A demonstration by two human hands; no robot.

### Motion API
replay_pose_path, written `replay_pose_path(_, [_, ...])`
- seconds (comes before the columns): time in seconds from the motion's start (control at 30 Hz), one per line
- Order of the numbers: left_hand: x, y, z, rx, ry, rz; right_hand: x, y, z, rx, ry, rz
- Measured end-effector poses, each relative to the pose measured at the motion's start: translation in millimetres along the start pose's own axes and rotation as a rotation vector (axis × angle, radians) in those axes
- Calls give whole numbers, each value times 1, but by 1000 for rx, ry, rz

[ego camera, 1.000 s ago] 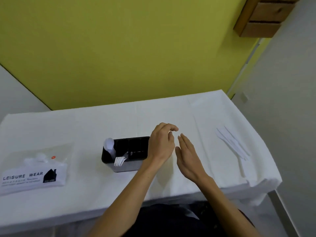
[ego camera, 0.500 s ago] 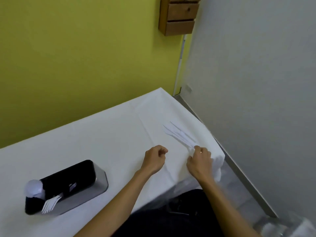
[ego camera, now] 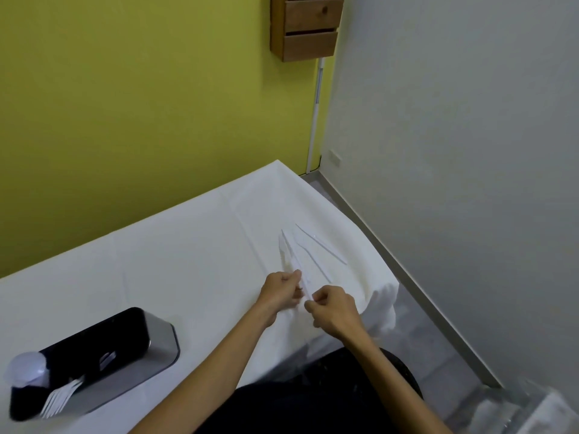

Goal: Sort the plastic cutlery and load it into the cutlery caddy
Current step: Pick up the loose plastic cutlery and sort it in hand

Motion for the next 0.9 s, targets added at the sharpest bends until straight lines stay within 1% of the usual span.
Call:
replay_pose_path(0.1, [-4,3,-4,32,38,125,-8,-4,3,-97,23,-2])
replay_pose_path(0.17, [-7,8,-5,68,65,190,-11,-5,-1,-101,62,14])
replay_pose_path(0.27, [-11,17,-6,86,86,253,-13,-3,-17,20,112,71])
replay_pose_path(0.33, [-15,22,-7,83,119,227,-15,-4,-31,95,130,132])
replay_pose_path(0.4, [-19,24,-6,65,142,174,-16,-10,-43,112,145,213])
replay_pose_path(0.5, [-21,25,-4,57,147,88,-19,-21,-51,53,163,378])
replay_pose_path(0.6, [-24,27,-7,80,148,7,-20,-25,-53,14,158,468])
replay_pose_path(0.7, [-26,32,-9,99,156,12,-19,-25,-52,-41,137,409])
replay_pose_path(0.77, [-25,34,-10,100,130,50,-18,-26,-46,-83,173,337])
replay_pose_path(0.83, [-22,35,-10,87,91,63,-18,-28,-37,-158,232,283])
replay_pose_path(0.9, [-21,34,-11,87,57,-8,-19,-32,-28,-258,269,252])
Point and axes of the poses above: each hand's wrist, its own z-axis away from the middle knuckle, its own y-axis out of the back of the hand, x = y × z, the point moved 2 cm from there along -z, towards the middle knuckle, and after that the axes turned 12 degrees about -z, right-handed, at the moved point
